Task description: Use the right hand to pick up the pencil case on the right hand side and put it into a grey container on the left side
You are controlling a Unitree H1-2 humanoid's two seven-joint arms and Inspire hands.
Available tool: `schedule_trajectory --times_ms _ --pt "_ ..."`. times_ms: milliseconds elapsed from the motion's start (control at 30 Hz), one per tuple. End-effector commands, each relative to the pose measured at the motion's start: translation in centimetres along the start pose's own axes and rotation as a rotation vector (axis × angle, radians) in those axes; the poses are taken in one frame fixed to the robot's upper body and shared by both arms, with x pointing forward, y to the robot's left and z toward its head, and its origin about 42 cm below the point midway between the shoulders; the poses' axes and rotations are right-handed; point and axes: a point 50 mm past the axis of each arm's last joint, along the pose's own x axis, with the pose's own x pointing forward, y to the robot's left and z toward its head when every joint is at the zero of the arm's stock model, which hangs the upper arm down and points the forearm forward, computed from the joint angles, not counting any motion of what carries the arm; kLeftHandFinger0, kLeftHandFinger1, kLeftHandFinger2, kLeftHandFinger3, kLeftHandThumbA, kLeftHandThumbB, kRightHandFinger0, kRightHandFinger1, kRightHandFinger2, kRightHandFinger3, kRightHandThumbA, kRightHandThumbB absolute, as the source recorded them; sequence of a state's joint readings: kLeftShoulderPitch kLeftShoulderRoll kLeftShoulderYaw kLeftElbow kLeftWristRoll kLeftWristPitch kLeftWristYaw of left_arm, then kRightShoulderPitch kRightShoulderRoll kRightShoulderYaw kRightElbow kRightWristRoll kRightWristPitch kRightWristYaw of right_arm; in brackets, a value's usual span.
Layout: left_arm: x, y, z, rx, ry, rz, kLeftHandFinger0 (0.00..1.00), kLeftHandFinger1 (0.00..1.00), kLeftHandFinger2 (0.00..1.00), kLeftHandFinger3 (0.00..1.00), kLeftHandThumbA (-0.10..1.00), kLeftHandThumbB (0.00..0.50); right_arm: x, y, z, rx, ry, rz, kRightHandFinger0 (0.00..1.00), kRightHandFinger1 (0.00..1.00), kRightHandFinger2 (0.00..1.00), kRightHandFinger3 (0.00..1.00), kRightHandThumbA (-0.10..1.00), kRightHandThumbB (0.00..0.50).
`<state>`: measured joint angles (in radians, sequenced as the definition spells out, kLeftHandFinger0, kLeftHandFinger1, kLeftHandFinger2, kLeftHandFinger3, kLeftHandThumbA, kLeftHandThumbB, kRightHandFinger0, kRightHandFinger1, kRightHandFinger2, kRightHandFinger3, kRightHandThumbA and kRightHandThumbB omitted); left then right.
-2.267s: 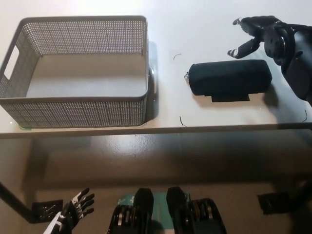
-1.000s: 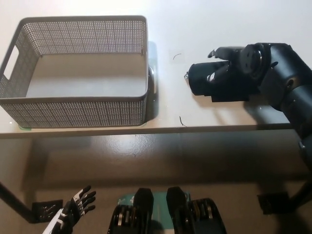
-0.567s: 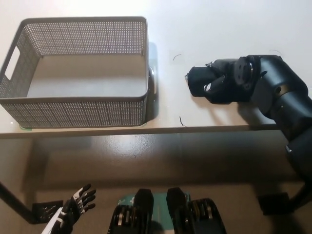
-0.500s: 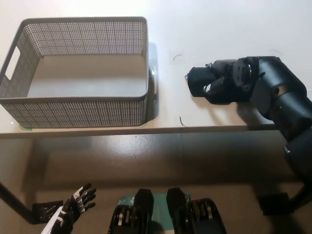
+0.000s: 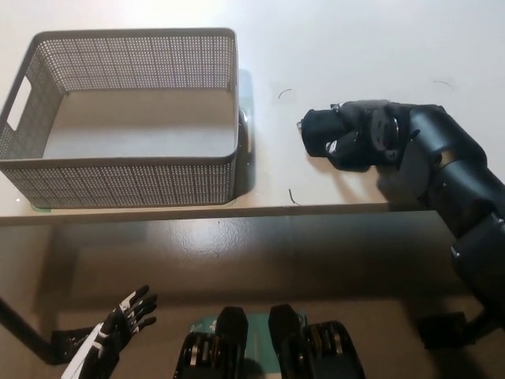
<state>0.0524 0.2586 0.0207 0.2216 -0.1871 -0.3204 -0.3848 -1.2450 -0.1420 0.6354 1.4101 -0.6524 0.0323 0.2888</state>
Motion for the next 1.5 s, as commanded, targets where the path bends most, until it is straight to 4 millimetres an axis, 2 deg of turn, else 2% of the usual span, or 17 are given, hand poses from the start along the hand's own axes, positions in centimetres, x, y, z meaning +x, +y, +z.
schedule_trajectory --times_ms 0,200,233,267,333,433,533,667,700,767,933,967,1033,1133,1200,1267,1467 --pt "0.4 1.1 1.2 0.024 -0.041 0.003 1.0 1.0 1.0 1.0 1.0 0.495 1.1 6.9 -0.1 0.0 0.043 0.132 1.0 1.0 1.0 1.0 0.64 0.5" --pt "0.7 1.1 1.4 0.038 -0.057 -0.007 1.0 1.0 1.0 1.0 1.0 0.488 1.3 8.9 0.0 0.025 -0.005 -0.057 1.0 1.0 1.0 1.0 0.36 0.5" --pt "0.7 1.2 1.5 0.037 -0.056 -0.006 1.0 1.0 1.0 1.0 1.0 0.491 1.3 8.9 0.0 -0.014 -0.027 -0.132 0.79 0.96 1.0 1.0 0.21 0.382" --pt "0.8 1.3 1.5 0.033 -0.06 -0.008 1.0 1.0 1.0 1.0 1.0 0.492 1.3 9.1 0.0 -0.026 -0.043 -0.198 0.33 0.46 0.61 0.92 -0.04 0.321" --pt "0.9 1.4 1.6 0.033 -0.059 0.0 1.0 1.0 1.0 1.0 1.0 0.5 1.2 8.8 0.0 0.012 -0.053 -0.266 0.01 0.09 0.22 0.54 -0.1 0.249" --pt "0.9 1.5 1.6 0.029 -0.055 0.004 1.0 1.0 1.0 1.0 1.0 0.494 1.1 8.2 -0.5 0.068 -0.066 -0.306 0.16 0.3 0.43 0.52 -0.1 0.259" --pt "1.0 1.5 1.7 0.054 -0.059 0.001 1.0 1.0 1.0 1.0 1.0 0.491 1.0 7.7 -1.0 0.092 -0.062 -0.33 0.19 0.29 0.39 0.58 -0.1 0.282" --pt "1.0 1.6 1.7 0.047 -0.056 0.005 1.0 1.0 1.0 1.0 1.0 0.5 0.8 6.9 -1.2 0.105 -0.075 -0.368 0.02 0.13 0.25 0.46 -0.1 0.289" --pt "1.0 1.6 1.8 0.03 -0.047 0.002 1.0 1.0 1.0 1.0 1.0 0.5 0.8 6.4 -1.3 0.122 -0.08 -0.385 0.25 0.37 0.49 0.55 -0.1 0.302" --pt "1.0 1.6 1.7 0.028 -0.047 0.003 1.0 1.0 1.0 1.0 1.0 0.5 0.7 6.1 -1.4 0.129 -0.087 -0.414 0.39 0.48 0.58 0.55 -0.1 0.319" --pt "1.2 1.7 1.6 0.018 -0.041 0.002 1.0 1.0 1.0 1.0 1.0 0.5 0.4 4.6 -1.8 0.134 -0.104 -0.468 0.26 0.34 0.42 0.48 -0.1 0.321" --pt "1.2 1.8 1.6 0.029 -0.04 0.001 1.0 1.0 1.0 1.0 1.0 0.5 0.3 4.0 -1.8 0.154 -0.113 -0.494 0.01 0.08 0.23 0.42 -0.1 0.292" --pt "1.2 1.8 1.6 0.019 -0.033 0.001 1.0 1.0 1.0 1.0 1.0 0.5 0.1 3.2 -1.8 0.183 -0.126 -0.534 0.0 0.02 0.17 0.39 -0.1 0.278" --pt "1.1 1.8 1.7 0.015 -0.029 0.0 1.0 1.0 1.0 1.0 1.0 0.499 -0.4 1.5 -1.7 0.234 -0.169 -0.606 0.0 0.0 0.11 0.19 -0.1 0.208" --pt "1.1 1.9 1.6 0.007 -0.022 -0.001 1.0 1.0 1.0 1.0 1.0 0.5 -0.7 0.2 -1.5 0.266 -0.194 -0.654 0.0 0.08 0.31 0.32 -0.1 0.168" --pt "1.0 2.0 1.6 0.02 -0.026 0.001 1.0 1.0 1.0 1.0 1.0 0.496 -1.3 -1.9 -1.0 0.305 -0.23 -0.714 0.0 0.27 0.78 0.76 -0.1 0.167" --pt "0.7 1.8 1.4 0.011 -0.004 0.005 1.0 1.0 1.0 1.0 1.0 0.487 -3.1 -7.1 0.8 0.354 -0.357 -0.832 0.0 0.39 0.81 0.91 -0.1 0.126"
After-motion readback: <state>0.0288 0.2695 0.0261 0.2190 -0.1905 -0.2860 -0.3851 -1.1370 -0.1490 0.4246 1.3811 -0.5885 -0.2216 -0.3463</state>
